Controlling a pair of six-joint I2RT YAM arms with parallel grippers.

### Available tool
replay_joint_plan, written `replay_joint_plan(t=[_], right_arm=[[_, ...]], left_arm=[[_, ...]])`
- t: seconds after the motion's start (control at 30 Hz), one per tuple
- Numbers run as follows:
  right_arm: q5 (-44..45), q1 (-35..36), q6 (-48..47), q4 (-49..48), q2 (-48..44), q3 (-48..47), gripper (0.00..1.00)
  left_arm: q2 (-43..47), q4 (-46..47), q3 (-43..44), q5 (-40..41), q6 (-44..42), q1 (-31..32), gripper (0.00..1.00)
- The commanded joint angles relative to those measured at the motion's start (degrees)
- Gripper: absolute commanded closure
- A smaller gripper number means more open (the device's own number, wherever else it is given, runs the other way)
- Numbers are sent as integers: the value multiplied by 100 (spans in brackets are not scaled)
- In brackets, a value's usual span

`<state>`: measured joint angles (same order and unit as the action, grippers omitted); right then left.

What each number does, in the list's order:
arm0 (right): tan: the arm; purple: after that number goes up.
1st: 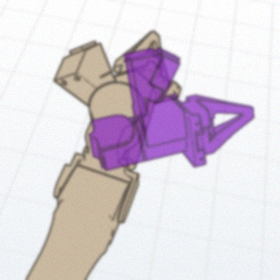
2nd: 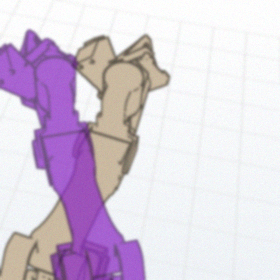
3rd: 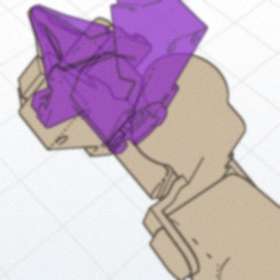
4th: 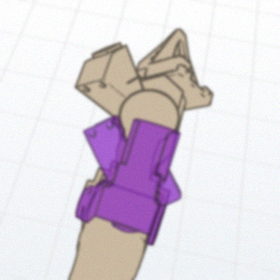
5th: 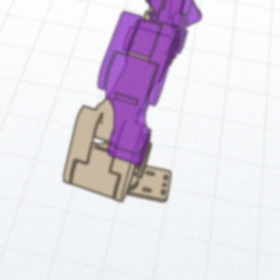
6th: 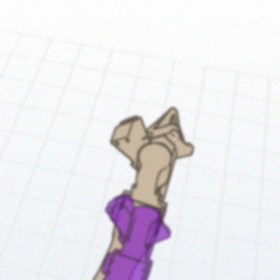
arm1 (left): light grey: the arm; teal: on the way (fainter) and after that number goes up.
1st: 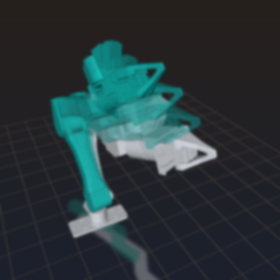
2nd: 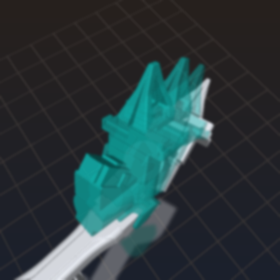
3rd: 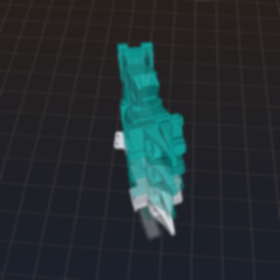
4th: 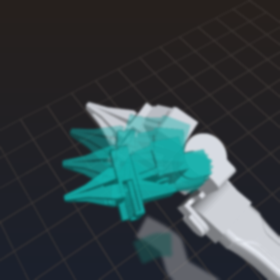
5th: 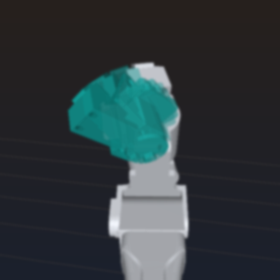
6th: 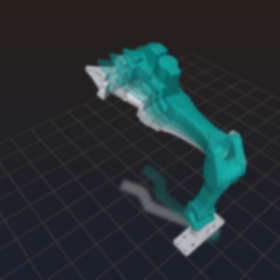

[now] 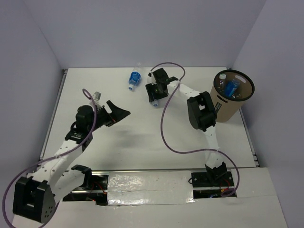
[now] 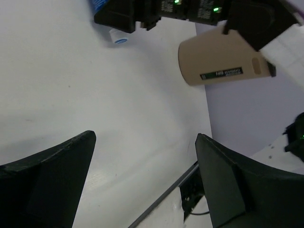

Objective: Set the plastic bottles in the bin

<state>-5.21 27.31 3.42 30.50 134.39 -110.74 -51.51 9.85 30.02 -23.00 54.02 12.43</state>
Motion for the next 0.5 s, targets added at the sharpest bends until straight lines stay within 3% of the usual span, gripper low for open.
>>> replay_joint_plan(t=[0.0,0.13,0.23,0.33,0.47], right_arm=[[-470,-138,-16,-482,-1567,1086,78],[-1260,-261,-289,-1273,-3065,3026,84],[-2376,-410,-596,-1494,-4094,3994,85],[-3370,-437,-1017,-1477,-4955,4733,85],[-3917,-420,-1300,-1240,-5667,5185,85]], left_arm=[[-535,798,241,129,144,479,0],[-1264,1440,399,191,267,787,1],[-1949,1766,785,130,197,1007,1],[-2635,2012,1321,-45,170,1165,1],[-3321,2845,1831,-345,451,1297,1]])
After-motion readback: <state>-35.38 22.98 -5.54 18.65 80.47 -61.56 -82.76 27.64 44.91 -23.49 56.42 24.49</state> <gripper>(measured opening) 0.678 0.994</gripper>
